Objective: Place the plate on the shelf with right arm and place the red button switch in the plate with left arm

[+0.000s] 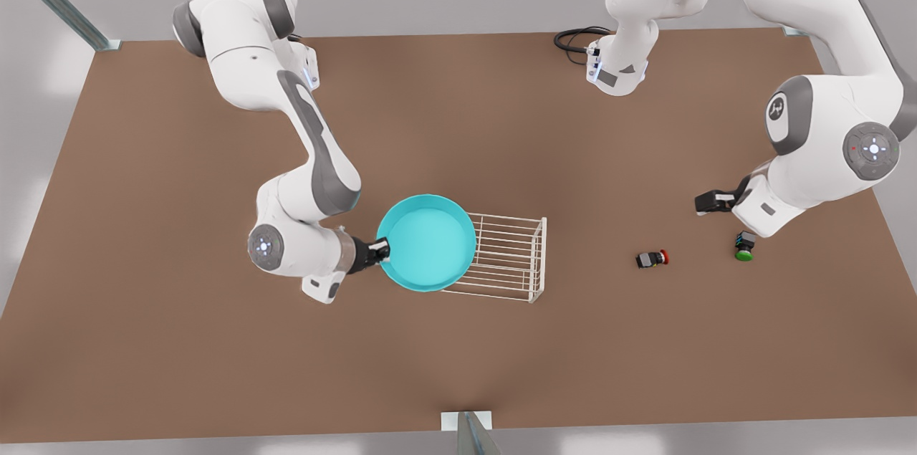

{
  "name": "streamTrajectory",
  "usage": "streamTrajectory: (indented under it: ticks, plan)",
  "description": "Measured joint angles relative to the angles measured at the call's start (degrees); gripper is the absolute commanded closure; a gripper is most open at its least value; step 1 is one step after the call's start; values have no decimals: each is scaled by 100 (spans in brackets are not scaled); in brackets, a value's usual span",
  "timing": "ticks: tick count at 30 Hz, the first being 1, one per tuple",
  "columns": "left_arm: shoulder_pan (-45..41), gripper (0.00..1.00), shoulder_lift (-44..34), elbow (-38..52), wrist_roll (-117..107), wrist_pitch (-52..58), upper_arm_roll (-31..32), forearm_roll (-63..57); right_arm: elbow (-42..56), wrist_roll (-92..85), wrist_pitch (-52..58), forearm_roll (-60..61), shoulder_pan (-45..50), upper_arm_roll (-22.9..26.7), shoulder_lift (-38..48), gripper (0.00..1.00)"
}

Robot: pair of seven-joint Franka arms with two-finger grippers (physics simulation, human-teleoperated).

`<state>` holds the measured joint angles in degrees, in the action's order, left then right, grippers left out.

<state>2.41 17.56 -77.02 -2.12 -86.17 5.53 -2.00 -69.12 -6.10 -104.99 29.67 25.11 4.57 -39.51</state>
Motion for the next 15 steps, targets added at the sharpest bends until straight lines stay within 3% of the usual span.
streamTrajectory:
  ticks: [13, 15]
  plan:
    - [49, 0, -19, -9, -258, 22, 24, -23, -52, 1301, -728, 332, 670, -27, -357, 79]
    - [49, 0, -15, -9, -283, 23, 26, -24, -55, 1434, -842, 373, 690, -33, -388, 73]
